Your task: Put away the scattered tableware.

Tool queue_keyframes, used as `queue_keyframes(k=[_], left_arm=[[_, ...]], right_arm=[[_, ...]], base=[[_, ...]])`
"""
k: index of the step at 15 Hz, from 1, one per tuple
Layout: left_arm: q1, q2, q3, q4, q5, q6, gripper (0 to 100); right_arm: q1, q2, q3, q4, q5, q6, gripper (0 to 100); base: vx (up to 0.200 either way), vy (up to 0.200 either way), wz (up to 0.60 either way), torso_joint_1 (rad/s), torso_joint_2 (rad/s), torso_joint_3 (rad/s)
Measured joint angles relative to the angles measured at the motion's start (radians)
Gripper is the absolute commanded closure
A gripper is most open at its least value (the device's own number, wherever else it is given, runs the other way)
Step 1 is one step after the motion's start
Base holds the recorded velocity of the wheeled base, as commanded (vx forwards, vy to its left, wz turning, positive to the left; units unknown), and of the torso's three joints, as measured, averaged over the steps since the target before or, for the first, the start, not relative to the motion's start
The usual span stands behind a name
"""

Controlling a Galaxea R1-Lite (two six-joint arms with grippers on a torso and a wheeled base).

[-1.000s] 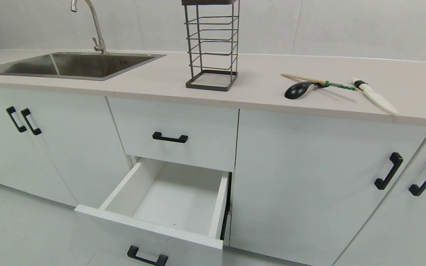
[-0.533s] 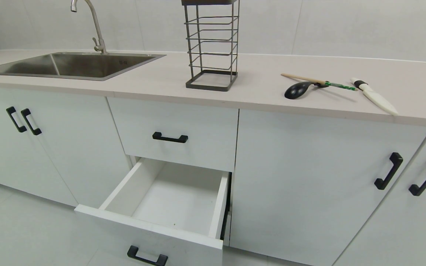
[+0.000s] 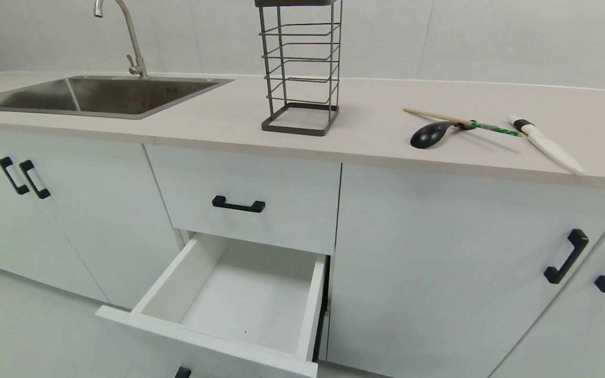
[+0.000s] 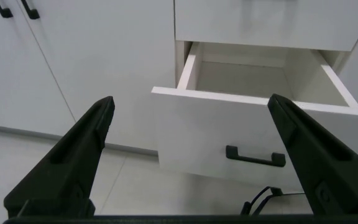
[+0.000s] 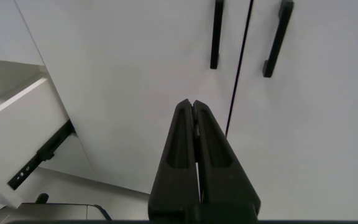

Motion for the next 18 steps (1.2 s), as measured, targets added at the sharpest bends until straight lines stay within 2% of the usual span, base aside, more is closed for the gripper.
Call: queue_keyframes(k=[1, 4, 9, 16, 18], left_arm=[[0.0, 0.0, 0.0, 0.0, 0.001, 0.0, 0], [0.0, 0.0, 0.0, 0.0, 0.004, -0.002, 0], [0.0, 0.0, 0.0, 0.0, 0.004, -0.001, 0], [0.0, 0.0, 0.0, 0.0, 0.003, -0.001, 0], [0.0, 0.0, 0.0, 0.001, 0.003, -0.001, 0]], right_arm=[[0.0, 0.0, 0.0, 0.0, 0.0, 0.0, 100], [0.0, 0.0, 0.0, 0.001, 0.0, 0.0, 100], [0.0, 0.0, 0.0, 0.002, -0.001, 0.0, 100], [0.001, 0.0, 0.0, 0.0, 0.0, 0.0, 100], [-0.001, 0.001, 0.0, 0.0, 0.0, 0.0, 100]], base=[[0.2, -0.2, 0.0, 0.002, 0.0, 0.002], [0.0, 0.0, 0.0, 0.027, -0.03, -0.012], [0.0, 0.0, 0.0, 0.216, -0.13, -0.113], [0.0, 0.0, 0.0, 0.229, -0.58, -0.211], [0.0, 0.0, 0.0, 0.085, -0.48, -0.229]])
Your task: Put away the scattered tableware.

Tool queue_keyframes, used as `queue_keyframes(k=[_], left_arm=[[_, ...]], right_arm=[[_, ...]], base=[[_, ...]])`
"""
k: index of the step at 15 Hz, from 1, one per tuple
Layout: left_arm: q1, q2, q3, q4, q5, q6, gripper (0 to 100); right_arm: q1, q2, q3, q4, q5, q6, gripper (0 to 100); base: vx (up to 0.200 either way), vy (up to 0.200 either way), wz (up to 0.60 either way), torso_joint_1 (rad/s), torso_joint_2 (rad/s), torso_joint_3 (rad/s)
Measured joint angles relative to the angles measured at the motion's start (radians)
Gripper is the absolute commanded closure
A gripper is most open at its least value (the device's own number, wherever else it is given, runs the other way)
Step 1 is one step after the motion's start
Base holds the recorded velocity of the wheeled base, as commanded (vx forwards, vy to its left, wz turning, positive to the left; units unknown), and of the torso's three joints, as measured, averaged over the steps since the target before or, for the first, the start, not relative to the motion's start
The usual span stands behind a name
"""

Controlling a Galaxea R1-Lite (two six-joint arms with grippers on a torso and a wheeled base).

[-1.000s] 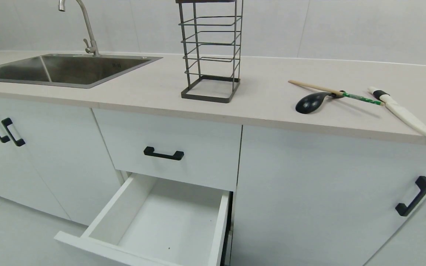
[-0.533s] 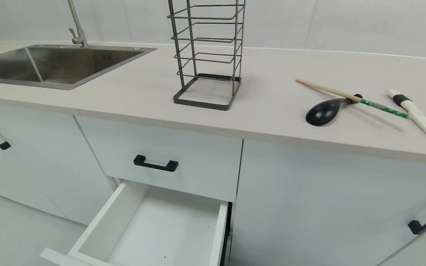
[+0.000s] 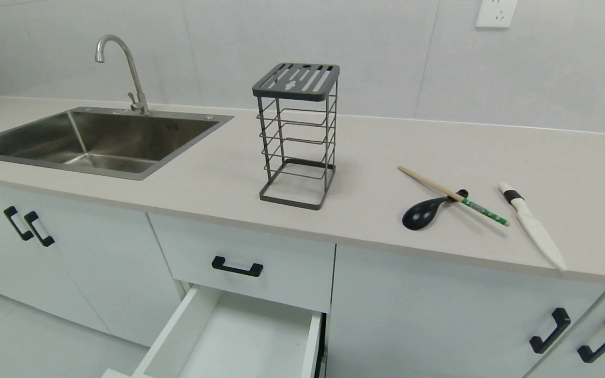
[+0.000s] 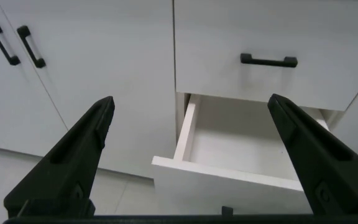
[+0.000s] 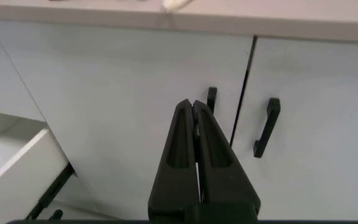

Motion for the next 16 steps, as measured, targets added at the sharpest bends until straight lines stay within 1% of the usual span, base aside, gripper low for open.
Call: queue_keyframes(k=[2, 6, 16], left_arm=[[0.0, 0.0, 0.0, -0.001, 0.0, 0.0, 0], [0.0, 0.0, 0.0, 0.0, 0.0, 0.001, 0], [0.0, 0.0, 0.0, -0.002, 0.0, 0.0, 0]], right_arm=[[0.002, 0.0, 0.0, 0.0, -0.001, 0.0, 100], [0.001, 0.0, 0.0, 0.001, 0.0, 0.0, 100], [0.001, 0.0, 0.0, 0.0, -0.001, 0.0, 100]], base=[[0.0, 0.0, 0.0, 0.159, -0.49, -0.217], [0.0, 0.0, 0.0, 0.388, -0.49, -0.24], [0.0, 0.0, 0.0, 0.278, -0.52, -0.25]])
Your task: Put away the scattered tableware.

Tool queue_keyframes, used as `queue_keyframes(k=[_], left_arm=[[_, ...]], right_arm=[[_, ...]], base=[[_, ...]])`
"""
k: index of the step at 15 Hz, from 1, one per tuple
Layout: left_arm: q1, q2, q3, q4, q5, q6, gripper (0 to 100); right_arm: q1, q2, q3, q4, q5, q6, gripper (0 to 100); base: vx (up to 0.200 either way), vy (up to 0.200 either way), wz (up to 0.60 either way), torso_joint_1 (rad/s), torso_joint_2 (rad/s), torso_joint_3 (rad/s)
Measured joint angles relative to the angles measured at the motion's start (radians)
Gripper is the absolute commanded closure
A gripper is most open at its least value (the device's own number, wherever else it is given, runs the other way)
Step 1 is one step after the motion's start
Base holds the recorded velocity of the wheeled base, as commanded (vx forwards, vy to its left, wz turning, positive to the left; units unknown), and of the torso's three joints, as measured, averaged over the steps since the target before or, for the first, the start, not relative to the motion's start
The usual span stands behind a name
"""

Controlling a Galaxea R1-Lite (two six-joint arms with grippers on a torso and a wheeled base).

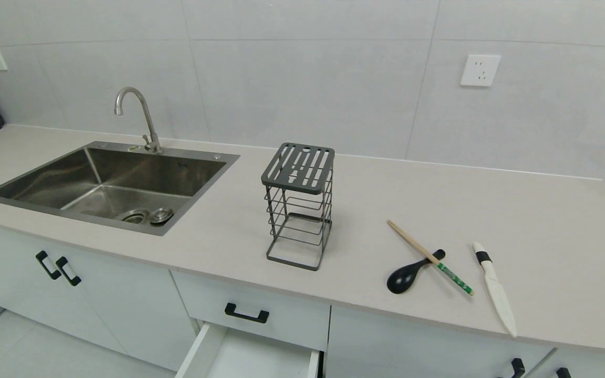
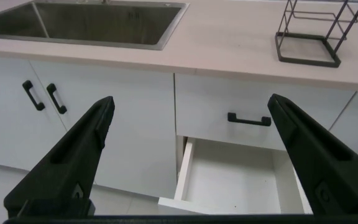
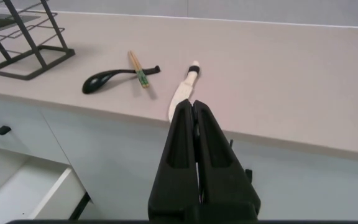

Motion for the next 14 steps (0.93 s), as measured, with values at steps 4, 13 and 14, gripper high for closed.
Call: queue_keyframes(k=[4, 13, 14], left_arm=[[0.0, 0.0, 0.0, 0.001, 0.0, 0.0, 0], [0.0, 0.0, 0.0, 0.001, 0.0, 0.0, 0], [0.0, 0.0, 0.0, 0.001, 0.0, 0.0, 0]], right_arm=[[-0.001, 0.0, 0.0, 0.001, 0.0, -0.002, 100], [0.0, 0.0, 0.0, 0.001, 0.0, 0.004, 0], [0.0, 0.0, 0.0, 0.001, 0.0, 0.004, 0]], base=[[0.0, 0.0, 0.0, 0.058, -0.1, -0.054], [0.0, 0.0, 0.0, 0.0, 0.0, 0.0], [0.0, 0.0, 0.0, 0.0, 0.0, 0.0]])
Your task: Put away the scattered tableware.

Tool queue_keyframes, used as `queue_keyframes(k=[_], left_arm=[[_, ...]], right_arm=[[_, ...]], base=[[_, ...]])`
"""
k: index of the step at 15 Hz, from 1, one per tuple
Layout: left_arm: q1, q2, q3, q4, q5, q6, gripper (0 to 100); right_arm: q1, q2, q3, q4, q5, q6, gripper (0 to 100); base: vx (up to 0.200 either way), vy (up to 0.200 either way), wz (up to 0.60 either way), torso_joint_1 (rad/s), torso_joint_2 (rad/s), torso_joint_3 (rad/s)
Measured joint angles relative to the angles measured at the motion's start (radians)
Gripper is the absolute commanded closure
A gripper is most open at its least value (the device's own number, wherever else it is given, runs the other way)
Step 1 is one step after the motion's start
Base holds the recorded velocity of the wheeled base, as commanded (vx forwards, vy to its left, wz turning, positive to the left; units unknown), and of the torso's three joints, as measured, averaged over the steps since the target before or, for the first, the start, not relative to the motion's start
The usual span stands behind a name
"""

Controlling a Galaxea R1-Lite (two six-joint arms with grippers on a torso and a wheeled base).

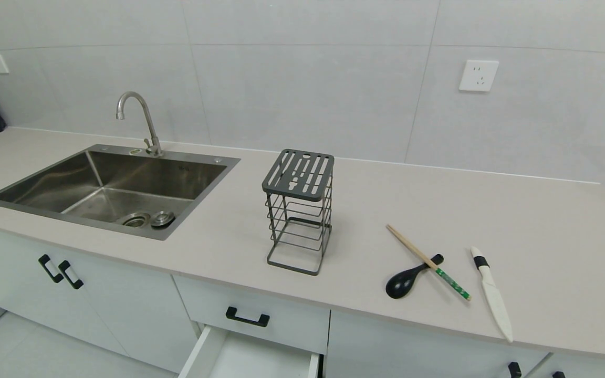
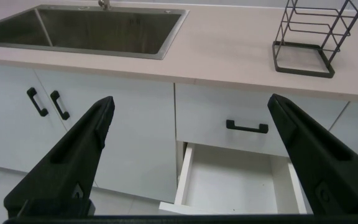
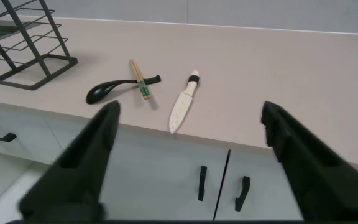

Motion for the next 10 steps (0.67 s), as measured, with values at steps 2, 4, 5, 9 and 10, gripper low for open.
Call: queue_keyframes(k=[2, 4, 5, 9, 10], left_arm=[[0.0, 0.0, 0.0, 0.0, 0.0, 0.0, 0], [0.0, 0.0, 0.0, 0.0, 0.0, 0.0, 0], [0.0, 0.0, 0.0, 0.0, 0.0, 0.0, 0], [0.0, 0.0, 0.0, 0.0, 0.0, -0.001, 0], [0.0, 0.0, 0.0, 0.0, 0.0, -0.001, 0]], right_arm=[[0.0, 0.0, 0.0, 0.0, 0.0, 0.0, 0], [0.0, 0.0, 0.0, 0.0, 0.0, -0.001, 0], [0.0, 0.0, 0.0, -0.001, 0.0, 0.0, 0], [0.0, 0.0, 0.0, -0.003, 0.001, -0.006, 0], [0.0, 0.0, 0.0, -0.006, 0.004, -0.012, 0]], base=[[0.0, 0.0, 0.0, 0.0, 0.0, 0.0], [0.0, 0.0, 0.0, 0.0, 0.0, 0.0], [0.0, 0.0, 0.0, 0.0, 0.0, 0.0], [0.0, 0.0, 0.0, 0.0, 0.0, 0.0], [0.0, 0.0, 0.0, 0.0, 0.0, 0.0]])
